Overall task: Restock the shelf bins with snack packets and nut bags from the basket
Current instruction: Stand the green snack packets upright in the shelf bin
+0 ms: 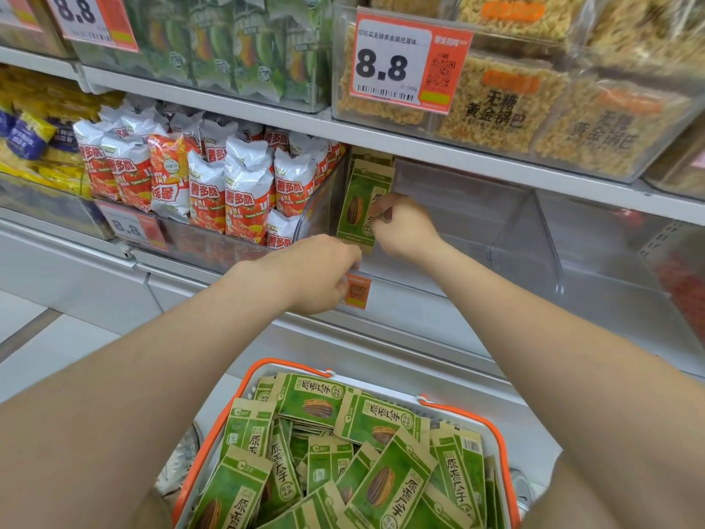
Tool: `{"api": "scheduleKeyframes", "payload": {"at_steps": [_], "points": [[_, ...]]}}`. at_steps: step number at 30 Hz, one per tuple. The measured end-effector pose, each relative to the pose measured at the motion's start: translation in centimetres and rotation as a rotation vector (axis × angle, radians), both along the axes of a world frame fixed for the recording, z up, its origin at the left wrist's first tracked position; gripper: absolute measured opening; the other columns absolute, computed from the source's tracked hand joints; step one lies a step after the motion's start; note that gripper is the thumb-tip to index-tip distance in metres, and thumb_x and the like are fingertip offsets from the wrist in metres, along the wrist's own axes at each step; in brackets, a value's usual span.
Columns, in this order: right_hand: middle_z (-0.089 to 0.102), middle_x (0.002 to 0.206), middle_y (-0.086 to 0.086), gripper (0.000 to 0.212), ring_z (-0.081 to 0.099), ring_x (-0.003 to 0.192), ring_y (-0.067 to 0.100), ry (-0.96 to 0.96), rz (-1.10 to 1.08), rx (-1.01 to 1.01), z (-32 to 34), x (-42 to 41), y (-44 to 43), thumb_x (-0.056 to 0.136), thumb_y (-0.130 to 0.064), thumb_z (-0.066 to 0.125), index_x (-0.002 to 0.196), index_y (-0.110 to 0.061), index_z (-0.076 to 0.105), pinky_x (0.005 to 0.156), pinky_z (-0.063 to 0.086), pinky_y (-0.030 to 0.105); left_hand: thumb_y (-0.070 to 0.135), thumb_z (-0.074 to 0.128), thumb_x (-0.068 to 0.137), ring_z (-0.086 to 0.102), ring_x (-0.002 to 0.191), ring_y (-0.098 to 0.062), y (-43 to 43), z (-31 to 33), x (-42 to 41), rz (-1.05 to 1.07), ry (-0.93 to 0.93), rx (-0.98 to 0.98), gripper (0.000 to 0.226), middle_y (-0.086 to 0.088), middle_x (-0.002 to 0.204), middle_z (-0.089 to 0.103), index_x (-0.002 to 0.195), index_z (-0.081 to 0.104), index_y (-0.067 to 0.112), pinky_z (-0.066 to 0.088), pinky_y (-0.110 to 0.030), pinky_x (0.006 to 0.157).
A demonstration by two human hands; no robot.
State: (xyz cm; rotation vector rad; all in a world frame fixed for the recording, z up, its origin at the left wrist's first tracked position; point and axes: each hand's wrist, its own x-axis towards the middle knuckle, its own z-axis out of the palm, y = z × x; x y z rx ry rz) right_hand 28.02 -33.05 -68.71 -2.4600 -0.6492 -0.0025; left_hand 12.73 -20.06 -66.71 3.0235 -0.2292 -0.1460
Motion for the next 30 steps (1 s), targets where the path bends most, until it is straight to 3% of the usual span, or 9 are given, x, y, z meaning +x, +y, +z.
{"api": "scheduleKeyframes", "payload": {"at_steps": [3, 6, 8, 10, 13, 17, 22, 27, 30], "points": [[0.075, 0.106, 0.002, 0.031, 0.066, 0.103, 0.022, -0.116, 0.059, 0.059, 1.4, -3.2, -1.4, 0.091, -0.006, 0.049, 0.101, -0.018, 0.076, 0.095, 0.053, 0.032, 0.027, 0.06, 0.097, 0.046, 0.111, -0.029, -0.5, 0.3, -0.8, -0.004, -0.146, 0.086, 0.031, -0.008, 0.118, 0.05, 0.124, 0.05, 0.016, 0.043, -0.039, 0.091], [0.071, 0.075, -0.006, 0.033, 0.065, 0.081, 0.02, -0.244, 0.203, 0.058, 3.1, -6.9, -3.4, 0.083, -0.005, 0.047, 0.074, -0.022, 0.074, 0.086, 0.056, 0.038, 0.034, 0.061, 0.093, 0.05, 0.101, -0.03, -1.1, 0.7, -2.0, 0.081, -0.227, 0.096, 0.021, -0.004, 0.1, 0.051, 0.101, 0.049, 0.019, 0.047, -0.043, 0.08], [0.069, 0.063, -0.004, 0.029, 0.064, 0.065, 0.018, -0.265, 0.377, -0.068, 4.2, -9.3, -4.4, 0.076, -0.007, 0.048, 0.066, -0.018, 0.072, 0.075, 0.057, 0.034, 0.04, 0.061, 0.091, 0.059, 0.093, -0.033, -1.6, 0.9, -3.0, 0.16, -0.124, 0.049, 0.023, -0.003, 0.089, 0.054, 0.081, 0.046, 0.026, 0.046, -0.039, 0.069], [0.07, 0.061, 0.002, 0.025, 0.066, 0.055, 0.016, -0.126, 0.537, -0.242, 4.5, -11.4, -5.0, 0.073, -0.007, 0.049, 0.064, -0.015, 0.071, 0.063, 0.057, 0.029, 0.043, 0.063, 0.092, 0.064, 0.096, -0.032, -2.0, 0.4, -3.9, 0.131, 0.051, 0.075, 0.023, -0.004, 0.092, 0.062, 0.08, 0.056, 0.024, 0.048, -0.036, 0.072], [0.075, 0.069, 0.002, 0.026, 0.071, 0.061, 0.014, 0.084, 0.698, -0.523, 2.4, -14.0, -5.7, 0.076, -0.004, 0.055, 0.078, -0.014, 0.079, 0.06, 0.057, 0.025, 0.038, 0.064, 0.096, 0.065, 0.103, -0.026, -2.8, -1.5, -5.0, 0.049, 0.355, 0.141, 0.022, -0.002, 0.111, 0.07, 0.107, 0.073, 0.021, 0.055, -0.036, 0.087], [0.076, 0.106, -0.003, 0.029, 0.068, 0.095, 0.021, 0.089, 0.818, -0.912, -2.2, -16.2, -6.7, 0.086, -0.016, 0.066, 0.112, -0.021, 0.078, 0.083, 0.059, 0.035, 0.031, 0.06, 0.102, 0.062, 0.112, -0.023, -3.9, -3.4, -6.0, 0.012, 0.519, 0.221, 0.029, 0.002, 0.127, 0.064, 0.13, 0.065, 0.028, 0.052, -0.035, 0.091], [0.061, 0.129, 0.004, 0.086, 0.062, 0.115, 0.029, 0.084, 0.892, -1.15, -7.2, -17.4, -8.2, 0.073, -0.039, 0.091, 0.149, -0.026, 0.052, 0.084, 0.057, 0.038, 0.019, 0.054, 0.103, 0.059, 0.122, -0.025, -5.2, -5.5, -6.1, -0.036, 0.526, 0.243, 0.036, -0.001, 0.141, 0.058, 0.139, 0.06, 0.027, 0.052, -0.041, 0.102], [0.055, 0.125, 0.007, 0.094, 0.06, 0.109, 0.028, -0.008, 1.035, -1.278, -11.4, -18.8, -9.6, 0.059, -0.046, 0.099, 0.139, -0.023, 0.054, 0.078, 0.058, 0.043, 0.014, 0.051, 0.105, 0.059, 0.12, -0.025, -6.4, -5.7, -5.6, -0.068, 0.529, 0.244, 0.04, -0.003, 0.142, 0.055, 0.143, 0.056, 0.026, 0.052, -0.037, 0.096], [0.057, 0.122, 0.01, 0.098, 0.06, 0.109, 0.031, -0.147, 1.089, -1.279, -13.4, -19.6, -10.4, 0.057, -0.045, 0.1, 0.138, -0.018, 0.052, 0.089, 0.057, 0.049, 0.015, 0.05, 0.105, 0.058, 0.12, -0.025, -6.5, -5.9, -5.1, -0.069, 0.499, 0.24, 0.039, -0.002, 0.141, 0.055, 0.141, 0.056, 0.028, 0.05, -0.036, 0.091]]}}
